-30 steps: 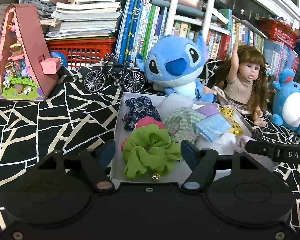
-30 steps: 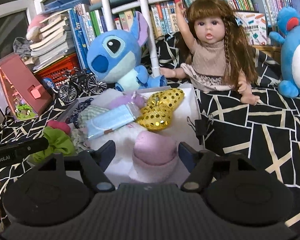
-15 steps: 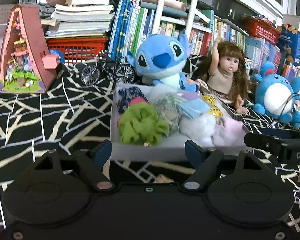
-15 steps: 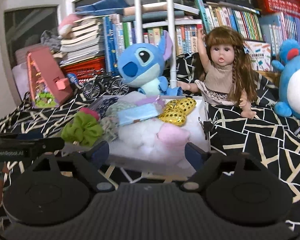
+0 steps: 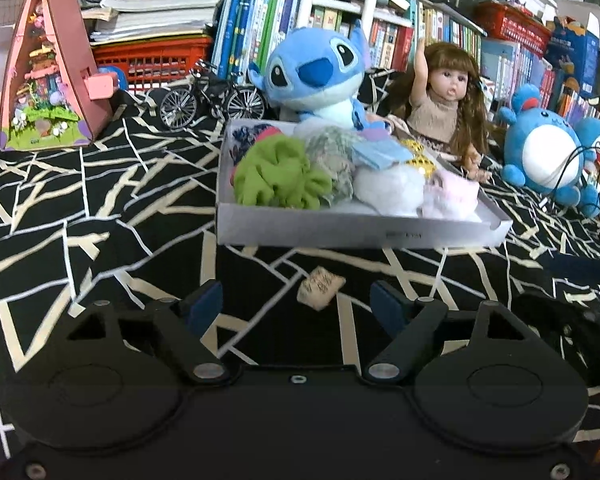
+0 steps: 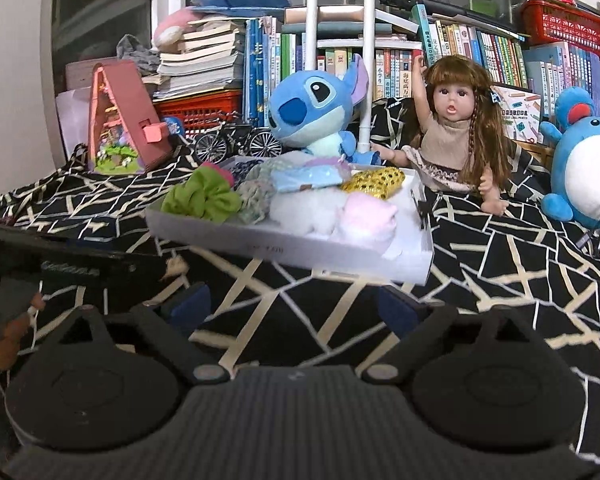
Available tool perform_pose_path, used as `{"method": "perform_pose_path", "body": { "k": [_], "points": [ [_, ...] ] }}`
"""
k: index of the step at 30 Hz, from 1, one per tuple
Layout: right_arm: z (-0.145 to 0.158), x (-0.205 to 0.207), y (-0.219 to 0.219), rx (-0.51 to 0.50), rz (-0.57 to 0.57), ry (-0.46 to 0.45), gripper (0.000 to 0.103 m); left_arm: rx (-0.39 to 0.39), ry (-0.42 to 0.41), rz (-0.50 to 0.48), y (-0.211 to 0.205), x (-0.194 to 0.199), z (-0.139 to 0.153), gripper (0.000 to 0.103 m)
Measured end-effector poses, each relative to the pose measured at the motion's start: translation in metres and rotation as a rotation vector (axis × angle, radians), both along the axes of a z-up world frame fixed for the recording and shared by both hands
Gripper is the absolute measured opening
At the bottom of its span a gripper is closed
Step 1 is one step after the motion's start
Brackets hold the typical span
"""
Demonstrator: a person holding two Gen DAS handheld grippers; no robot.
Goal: Organize soft objects
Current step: 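Withdraw both tools from the box toward the small paper tags on the bedspread, then grasp the small pink card with right tool while left tool grasps the beige printed tag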
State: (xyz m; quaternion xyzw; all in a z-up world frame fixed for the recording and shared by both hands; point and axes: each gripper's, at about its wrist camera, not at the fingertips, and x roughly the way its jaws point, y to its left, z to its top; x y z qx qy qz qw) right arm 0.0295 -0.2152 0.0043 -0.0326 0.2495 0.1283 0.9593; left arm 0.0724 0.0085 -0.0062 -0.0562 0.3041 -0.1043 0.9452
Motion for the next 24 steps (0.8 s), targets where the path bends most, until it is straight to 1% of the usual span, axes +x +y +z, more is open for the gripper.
{"method": "perform_pose_path", "body": {
  "k": [6, 9, 16, 24],
  "points": [
    [-0.014, -0.019, 0.001, 0.011, 0.005, 0.019, 0.097, 0.009, -0.003, -0.008, -0.009, 0.003, -0.006, 0.080],
    [-0.021, -0.025, 0.002, -0.001, -0.003, 0.025, 0.097, 0.020, -0.004, -0.006, -0.015, 0.009, -0.006, 0.080],
    [-0.030, -0.038, 0.012, -0.066, -0.052, -0.045, 0.102, 0.021, -0.002, -0.008, -0.022, 0.016, -0.009, 0.079],
    [-0.037, -0.039, 0.013, -0.020, -0.063, -0.026, 0.102, 0.023, 0.002, -0.007, -0.026, 0.020, -0.011, 0.079]
  ]
}}
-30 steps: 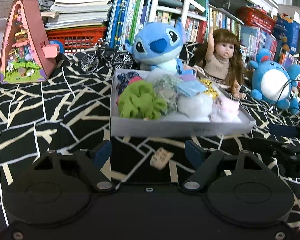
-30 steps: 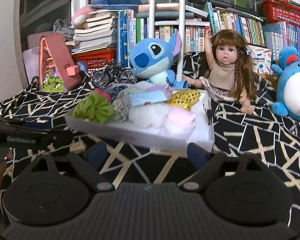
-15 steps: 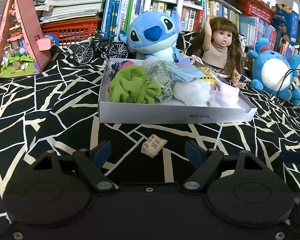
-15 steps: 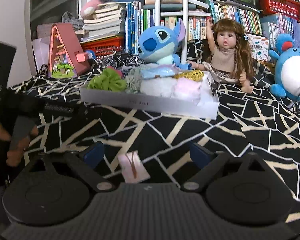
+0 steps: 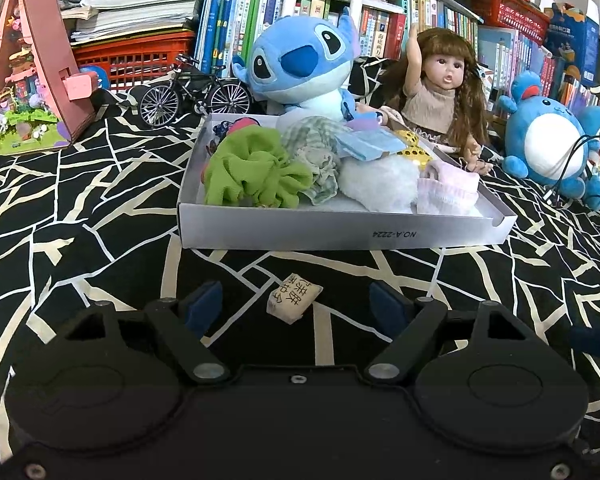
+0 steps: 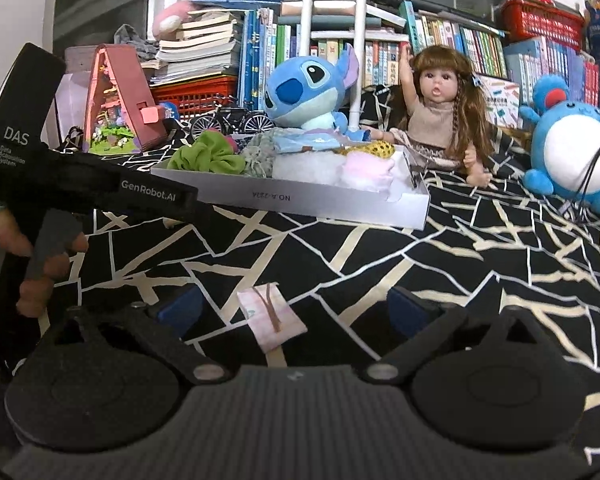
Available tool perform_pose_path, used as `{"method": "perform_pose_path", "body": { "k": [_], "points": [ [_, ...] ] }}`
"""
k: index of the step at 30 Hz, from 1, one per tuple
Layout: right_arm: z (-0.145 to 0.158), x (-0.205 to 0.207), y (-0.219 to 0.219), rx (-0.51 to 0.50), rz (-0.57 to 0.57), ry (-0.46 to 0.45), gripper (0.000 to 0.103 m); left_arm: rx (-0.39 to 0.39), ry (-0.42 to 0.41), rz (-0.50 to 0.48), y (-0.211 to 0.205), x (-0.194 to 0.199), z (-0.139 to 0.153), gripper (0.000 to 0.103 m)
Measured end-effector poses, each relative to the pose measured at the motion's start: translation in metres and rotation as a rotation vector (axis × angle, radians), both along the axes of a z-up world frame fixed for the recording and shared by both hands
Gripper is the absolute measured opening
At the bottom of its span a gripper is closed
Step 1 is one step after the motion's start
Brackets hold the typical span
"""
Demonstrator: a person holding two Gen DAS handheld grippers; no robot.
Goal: Organize soft objects
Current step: 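Grasp the small pink card with right tool while left tool grasps the beige printed tag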
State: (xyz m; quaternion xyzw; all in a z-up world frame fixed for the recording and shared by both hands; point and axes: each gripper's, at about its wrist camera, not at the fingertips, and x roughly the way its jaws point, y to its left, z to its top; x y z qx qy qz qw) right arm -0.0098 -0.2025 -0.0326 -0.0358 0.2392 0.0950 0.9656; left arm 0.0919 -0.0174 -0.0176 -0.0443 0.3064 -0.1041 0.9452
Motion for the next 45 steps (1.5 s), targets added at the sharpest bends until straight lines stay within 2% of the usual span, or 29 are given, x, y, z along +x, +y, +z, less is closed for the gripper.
{"method": "perform_pose_path", "body": {
  "k": [10, 15, 18, 23, 26, 37, 45],
  "points": [
    [-0.006, -0.001, 0.003, 0.033, -0.003, 0.018, 0.097, 0.004, -0.001, 0.004, -0.001, 0.001, -0.003, 0.077],
    [-0.006, -0.004, 0.006, 0.035, 0.008, 0.013, 0.090, 0.004, -0.003, 0.008, -0.001, 0.001, -0.003, 0.068],
    [-0.006, -0.004, 0.007, 0.031, 0.015, 0.016, 0.086, 0.002, -0.006, 0.009, 0.000, 0.000, -0.003, 0.056],
    [-0.008, -0.004, 0.012, 0.024, 0.021, 0.020, 0.079, 0.015, -0.015, -0.003, -0.001, -0.003, -0.002, 0.023],
    [-0.008, -0.004, 0.016, 0.004, 0.020, 0.018, 0.073, 0.018, -0.014, -0.003, 0.000, -0.004, -0.003, 0.021],
    [-0.005, -0.004, 0.015, 0.019, 0.015, 0.005, 0.033, 0.013, -0.017, -0.007, 0.002, -0.009, 0.000, 0.021],
    [-0.002, -0.001, 0.016, 0.020, 0.022, -0.007, 0.033, 0.017, -0.032, -0.005, 0.002, -0.013, 0.008, 0.021]
  ]
}}
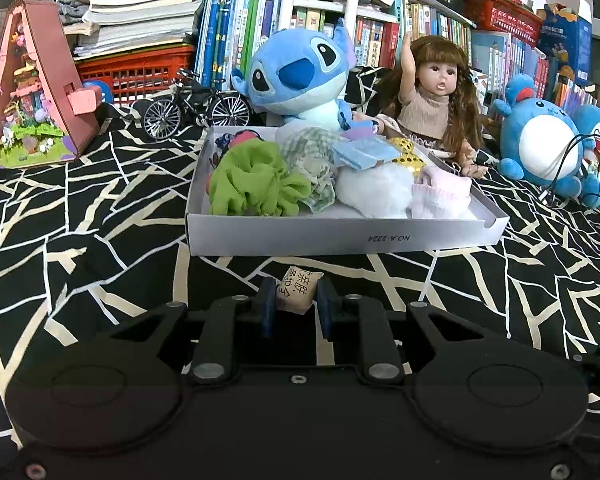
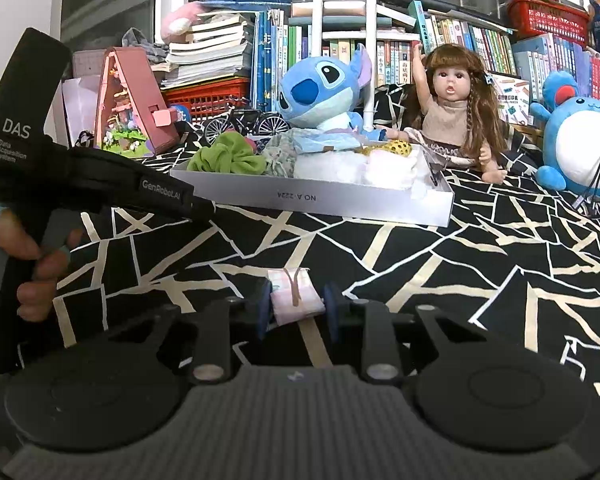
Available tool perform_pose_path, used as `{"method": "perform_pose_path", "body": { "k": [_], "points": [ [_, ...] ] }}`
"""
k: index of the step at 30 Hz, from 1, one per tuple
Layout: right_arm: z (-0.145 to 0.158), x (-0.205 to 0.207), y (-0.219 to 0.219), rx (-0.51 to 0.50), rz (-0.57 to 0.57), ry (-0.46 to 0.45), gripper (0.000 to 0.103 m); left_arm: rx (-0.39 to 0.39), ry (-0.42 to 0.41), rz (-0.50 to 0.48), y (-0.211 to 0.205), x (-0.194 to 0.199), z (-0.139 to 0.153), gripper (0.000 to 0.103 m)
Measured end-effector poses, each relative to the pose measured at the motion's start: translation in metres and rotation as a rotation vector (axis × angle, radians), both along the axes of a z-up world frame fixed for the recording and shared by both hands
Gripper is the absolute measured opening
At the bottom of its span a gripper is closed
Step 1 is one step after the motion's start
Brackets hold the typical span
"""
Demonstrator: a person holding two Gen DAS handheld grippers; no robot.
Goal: Organize soft objects
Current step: 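Grasp the small pink card with right tool while left tool grasps the beige printed tag, then carry the pink card into the box with right tool while left tool carries the beige tag in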
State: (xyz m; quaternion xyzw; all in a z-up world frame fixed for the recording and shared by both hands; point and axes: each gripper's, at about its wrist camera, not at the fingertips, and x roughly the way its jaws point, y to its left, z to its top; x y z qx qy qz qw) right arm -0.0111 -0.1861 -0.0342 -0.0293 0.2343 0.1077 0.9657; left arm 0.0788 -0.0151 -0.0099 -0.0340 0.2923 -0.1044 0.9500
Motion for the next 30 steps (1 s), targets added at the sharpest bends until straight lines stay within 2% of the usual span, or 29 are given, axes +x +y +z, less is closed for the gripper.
{"method": "perform_pose_path", "body": {
  "k": [21, 30],
  "points": [
    [0.011, 0.009, -0.002, -0.014, -0.029, -0.032, 0.033, -0.005, 0.002, 0.009, 0.001, 0.000, 0.007, 0.021],
    [0.022, 0.023, -0.006, -0.010, -0.055, -0.035, 0.033, -0.008, -0.012, 0.013, 0.004, 0.003, 0.019, 0.021]
  ]
}}
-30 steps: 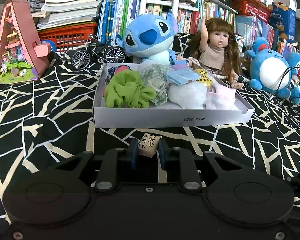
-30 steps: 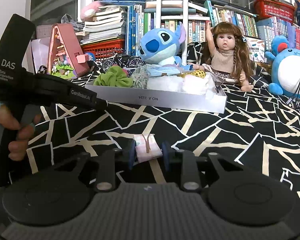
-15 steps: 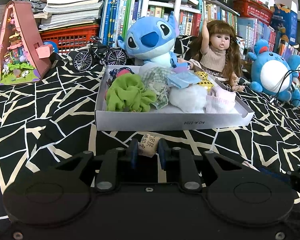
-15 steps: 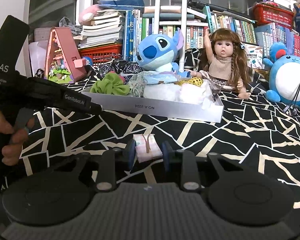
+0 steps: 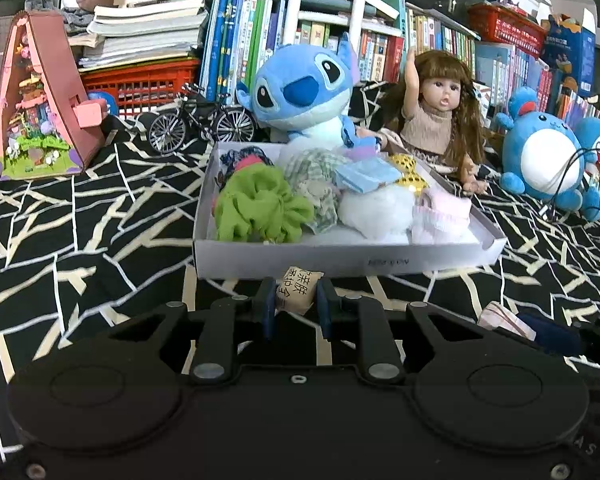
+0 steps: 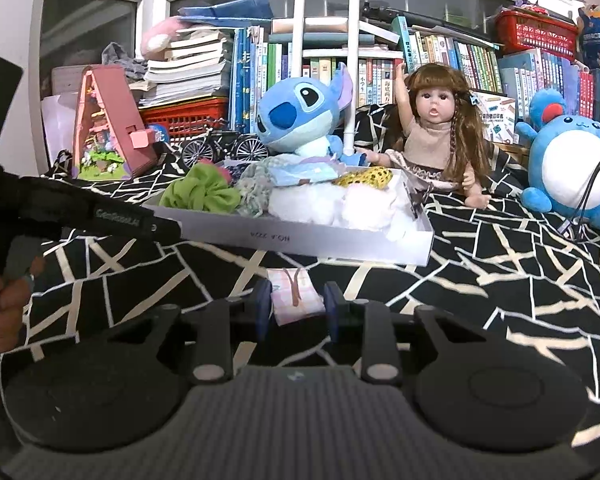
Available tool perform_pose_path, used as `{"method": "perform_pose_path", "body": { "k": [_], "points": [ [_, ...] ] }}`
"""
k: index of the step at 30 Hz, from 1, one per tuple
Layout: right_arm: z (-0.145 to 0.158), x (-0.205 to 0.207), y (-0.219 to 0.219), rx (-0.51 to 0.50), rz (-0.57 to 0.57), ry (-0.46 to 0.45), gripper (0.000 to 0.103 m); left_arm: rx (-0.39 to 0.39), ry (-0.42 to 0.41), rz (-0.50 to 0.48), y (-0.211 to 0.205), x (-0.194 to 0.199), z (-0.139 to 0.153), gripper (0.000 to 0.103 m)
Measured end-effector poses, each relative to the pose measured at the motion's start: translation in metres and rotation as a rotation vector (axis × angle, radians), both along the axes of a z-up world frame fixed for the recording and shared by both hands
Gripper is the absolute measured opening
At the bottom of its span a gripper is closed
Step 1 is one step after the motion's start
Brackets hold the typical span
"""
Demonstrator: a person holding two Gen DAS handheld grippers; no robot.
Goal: Organize soft objects
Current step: 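Carry the pink card into the box with right tool while left tool carries the beige tag in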
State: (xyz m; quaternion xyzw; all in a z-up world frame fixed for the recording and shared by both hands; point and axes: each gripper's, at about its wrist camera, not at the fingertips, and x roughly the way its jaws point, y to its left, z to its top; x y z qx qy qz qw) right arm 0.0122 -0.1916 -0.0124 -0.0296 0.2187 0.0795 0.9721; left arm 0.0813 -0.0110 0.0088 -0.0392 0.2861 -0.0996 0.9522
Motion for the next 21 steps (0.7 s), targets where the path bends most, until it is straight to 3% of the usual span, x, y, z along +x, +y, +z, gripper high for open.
{"method": "perform_pose_path", "body": {
  "k": [11, 16, 21],
  "points": [
    [0.032, 0.058, -0.005, 0.058, -0.003, 0.025, 0.033, -0.036, -0.039, 0.040, 0.012, 0.037, 0.029, 0.021],
    [0.031, 0.090, -0.001, 0.073, 0.018, 0.059, 0.033, -0.049, -0.014, 0.041, 0.013, 0.058, 0.025, 0.021],
    [0.022, 0.114, 0.008, 0.040, 0.012, 0.085, 0.033, -0.005, -0.019, 0.015, -0.001, 0.070, 0.016, 0.021]
  ]
}}
